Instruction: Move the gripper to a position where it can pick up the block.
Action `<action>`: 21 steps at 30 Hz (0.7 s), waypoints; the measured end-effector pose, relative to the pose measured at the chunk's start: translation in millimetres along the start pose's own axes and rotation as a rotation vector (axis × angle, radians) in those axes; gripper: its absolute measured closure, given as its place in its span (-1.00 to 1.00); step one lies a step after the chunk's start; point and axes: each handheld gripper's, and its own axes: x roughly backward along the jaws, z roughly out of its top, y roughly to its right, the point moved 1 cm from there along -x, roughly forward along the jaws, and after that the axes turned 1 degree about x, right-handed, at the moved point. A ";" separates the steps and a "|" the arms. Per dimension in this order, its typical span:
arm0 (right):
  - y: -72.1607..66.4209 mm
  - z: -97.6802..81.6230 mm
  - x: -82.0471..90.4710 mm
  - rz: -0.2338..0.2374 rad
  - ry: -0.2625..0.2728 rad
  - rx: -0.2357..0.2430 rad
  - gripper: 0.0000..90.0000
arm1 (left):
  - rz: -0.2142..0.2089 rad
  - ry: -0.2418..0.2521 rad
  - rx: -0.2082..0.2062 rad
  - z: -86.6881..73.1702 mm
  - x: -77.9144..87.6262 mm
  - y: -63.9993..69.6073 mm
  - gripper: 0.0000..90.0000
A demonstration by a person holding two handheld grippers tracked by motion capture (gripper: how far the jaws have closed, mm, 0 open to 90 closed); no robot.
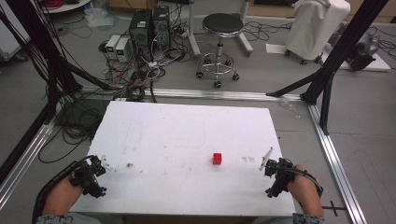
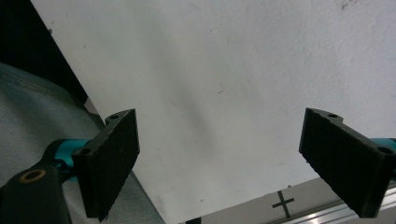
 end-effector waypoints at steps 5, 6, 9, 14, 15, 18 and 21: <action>0.2 3.1 1.2 -0.006 0.001 0.004 -0.74 | 0.008 -0.002 0.008 -3.3 1.4 -1.2 -0.52; 0.2 3.6 1.1 -0.006 0.003 0.006 -0.74 | 0.006 -0.001 0.011 -3.3 1.8 -1.0 -0.52; -0.6 4.3 1.8 -0.010 0.003 0.004 -0.74 | 0.009 0.008 0.015 -2.2 2.0 -0.2 -0.52; 0.8 2.0 3.2 -0.041 0.003 -0.010 -0.74 | 0.012 -0.002 0.005 -0.8 1.0 0.2 -0.52; 1.4 1.4 3.5 -0.052 0.003 -0.015 -0.74 | 0.009 -0.006 0.004 -0.4 1.3 0.6 -0.52; 2.3 0.9 4.1 -0.064 0.003 -0.020 -0.74 | 0.013 -0.003 0.001 0.2 1.6 1.2 -0.52; 1.3 0.6 6.0 -0.068 0.008 -0.029 -0.74 | 0.015 0.003 0.004 1.2 2.3 1.4 -0.52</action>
